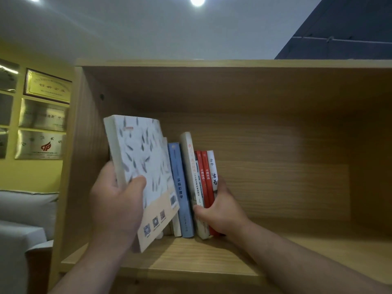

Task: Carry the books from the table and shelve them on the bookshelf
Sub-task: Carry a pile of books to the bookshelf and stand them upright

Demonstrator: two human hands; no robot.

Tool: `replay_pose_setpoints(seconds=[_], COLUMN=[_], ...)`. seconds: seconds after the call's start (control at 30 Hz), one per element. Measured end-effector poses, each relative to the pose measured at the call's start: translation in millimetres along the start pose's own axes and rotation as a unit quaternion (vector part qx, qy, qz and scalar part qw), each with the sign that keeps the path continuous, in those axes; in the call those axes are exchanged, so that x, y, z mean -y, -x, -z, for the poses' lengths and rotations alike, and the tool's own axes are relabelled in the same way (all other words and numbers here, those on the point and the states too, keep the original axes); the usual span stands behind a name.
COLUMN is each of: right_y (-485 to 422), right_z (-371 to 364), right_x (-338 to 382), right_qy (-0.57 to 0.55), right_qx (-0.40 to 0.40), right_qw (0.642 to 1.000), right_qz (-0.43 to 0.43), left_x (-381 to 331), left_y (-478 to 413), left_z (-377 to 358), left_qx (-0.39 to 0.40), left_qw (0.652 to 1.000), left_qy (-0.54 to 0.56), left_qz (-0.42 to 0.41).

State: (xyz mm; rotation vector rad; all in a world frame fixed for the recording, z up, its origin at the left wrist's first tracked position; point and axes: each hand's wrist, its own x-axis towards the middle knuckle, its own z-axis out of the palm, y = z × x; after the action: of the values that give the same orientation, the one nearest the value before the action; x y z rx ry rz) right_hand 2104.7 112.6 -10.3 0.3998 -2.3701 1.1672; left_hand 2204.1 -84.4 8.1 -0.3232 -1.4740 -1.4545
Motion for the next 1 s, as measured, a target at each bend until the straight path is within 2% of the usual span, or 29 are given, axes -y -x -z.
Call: replay_pose_setpoints(seconds=[0.13,0.2,0.27,0.33,0.4,0.47,0.53,0.57,0.63,0.7,0.73,0.8,0.83,0.93,1.0], right_y=[0.7,3.7,6.0,5.9,9.0,21.7,35.6,40.2,40.0,41.7,43.6,46.1,47.4,49.1,45.3], right_z=[1.5,3.8,14.6,34.7,58.2,76.5,90.2,96.2,105.1,113.8,118.3,123.1,123.1,112.1,98.2], right_x=[-3.6,-4.1,-2.9,-4.6,-13.9,-18.2,-21.7,-23.9,-26.6,-25.1,-26.4,-30.4,-32.0,-26.1,-16.5], right_qy=[-0.044,-0.102,-0.185,-0.264,-0.378,-0.464,-0.468,-0.469,-0.480,-0.503,-0.511,-0.492,-0.457,-0.309,-0.202], right_qx=[0.017,0.037,0.043,-0.023,-0.049,-0.021,0.040,0.063,0.025,-0.063,-0.109,-0.191,-0.231,-0.301,-0.301], right_qw=[0.999,0.994,0.981,0.962,0.923,0.884,0.882,0.879,0.874,0.859,0.850,0.848,0.858,0.902,0.932], right_qz=[-0.025,-0.029,-0.038,-0.060,-0.057,-0.049,-0.049,-0.050,-0.068,-0.067,-0.060,-0.044,-0.039,-0.012,0.014], left_x=[-7.3,-12.4,-10.7,-7.9,-4.5,-2.3,-6.0,-8.7,-10.8,-1.6,6.2,23.6,33.3,55.0,63.7], left_y=[4.8,4.2,3.9,4.2,3.8,3.5,5.5,7.1,10.2,11.6,11.7,10.9,9.9,4.2,0.7], left_z=[15.2,12.3,-0.4,-17.8,-34.7,-52.3,-71.3,-80.9,-93.7,-95.6,-92.0,-80.6,-76.7,-70.1,-68.7], left_qx=[-0.039,0.004,0.070,0.135,0.175,0.211,0.244,0.252,0.250,0.194,0.144,0.063,0.053,0.121,0.160], left_qw=[0.996,0.989,0.972,0.943,0.914,0.895,0.889,0.894,0.925,0.977,0.989,0.974,0.961,0.928,0.905], left_qy=[0.085,0.146,0.213,0.268,0.299,0.299,0.278,0.260,0.201,0.062,-0.023,-0.163,-0.220,-0.336,-0.386], left_qz=[-0.012,0.006,0.067,0.142,0.210,0.255,0.272,0.265,0.204,0.063,-0.020,-0.141,-0.161,-0.102,-0.083])
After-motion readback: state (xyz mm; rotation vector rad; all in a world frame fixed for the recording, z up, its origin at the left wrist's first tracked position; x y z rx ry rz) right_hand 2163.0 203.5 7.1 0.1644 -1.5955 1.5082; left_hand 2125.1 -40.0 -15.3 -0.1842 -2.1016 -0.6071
